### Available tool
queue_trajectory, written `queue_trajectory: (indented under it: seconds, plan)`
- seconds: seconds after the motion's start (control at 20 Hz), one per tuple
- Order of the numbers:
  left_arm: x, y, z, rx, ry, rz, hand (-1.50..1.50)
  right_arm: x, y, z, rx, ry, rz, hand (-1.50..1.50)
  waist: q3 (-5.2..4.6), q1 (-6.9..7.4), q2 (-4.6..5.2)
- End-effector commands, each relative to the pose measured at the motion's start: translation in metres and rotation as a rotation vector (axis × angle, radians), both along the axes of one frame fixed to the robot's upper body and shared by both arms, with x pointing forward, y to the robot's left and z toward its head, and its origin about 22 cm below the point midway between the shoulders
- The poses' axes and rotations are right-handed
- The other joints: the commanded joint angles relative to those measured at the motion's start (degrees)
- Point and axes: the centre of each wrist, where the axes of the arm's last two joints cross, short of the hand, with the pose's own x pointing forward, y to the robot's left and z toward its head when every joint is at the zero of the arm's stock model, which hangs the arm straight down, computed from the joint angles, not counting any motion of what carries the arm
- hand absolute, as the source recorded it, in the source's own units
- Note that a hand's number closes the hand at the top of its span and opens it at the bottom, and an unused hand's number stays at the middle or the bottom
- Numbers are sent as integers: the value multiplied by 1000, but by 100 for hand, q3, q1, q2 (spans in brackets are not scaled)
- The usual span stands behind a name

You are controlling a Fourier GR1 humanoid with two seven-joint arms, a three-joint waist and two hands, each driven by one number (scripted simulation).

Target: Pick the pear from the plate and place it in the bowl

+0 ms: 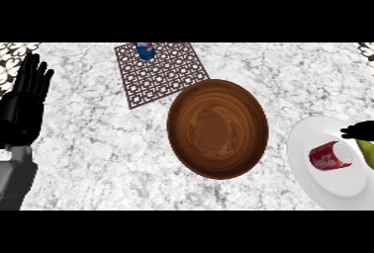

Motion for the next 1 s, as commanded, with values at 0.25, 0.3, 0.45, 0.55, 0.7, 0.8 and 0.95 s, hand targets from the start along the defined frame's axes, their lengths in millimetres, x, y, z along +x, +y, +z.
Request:
queue_trajectory:
  seconds: [0.25,0.3,0.45,0.55,0.7,0.8,0.95]
  plan:
    - [3,-8,3,-13,11,7,0,10,-1,-12,39,90,-8,-150,2,-15,-3]
    - [0,8,13,6,-13,-3,0,8,0,-21,34,89,-18,-150,6,41,11]
    - [8,-2,7,8,-6,10,0,15,3,-16,0,91,-13,-150,4,-1,11]
    - [9,-13,1,-5,22,-13,0,1,8,-49,21,71,17,-150,11,6,29]
    - [-1,-3,-5,-5,2,-1,0,5,5,-37,126,31,51,150,9,7,16]
    - [7,-6,-3,7,-8,13,0,-1,1,-41,121,2,48,150,6,-52,13]
    - [1,14,6,15,-18,21,0,-3,-1,-42,144,-16,61,150,8,2,18]
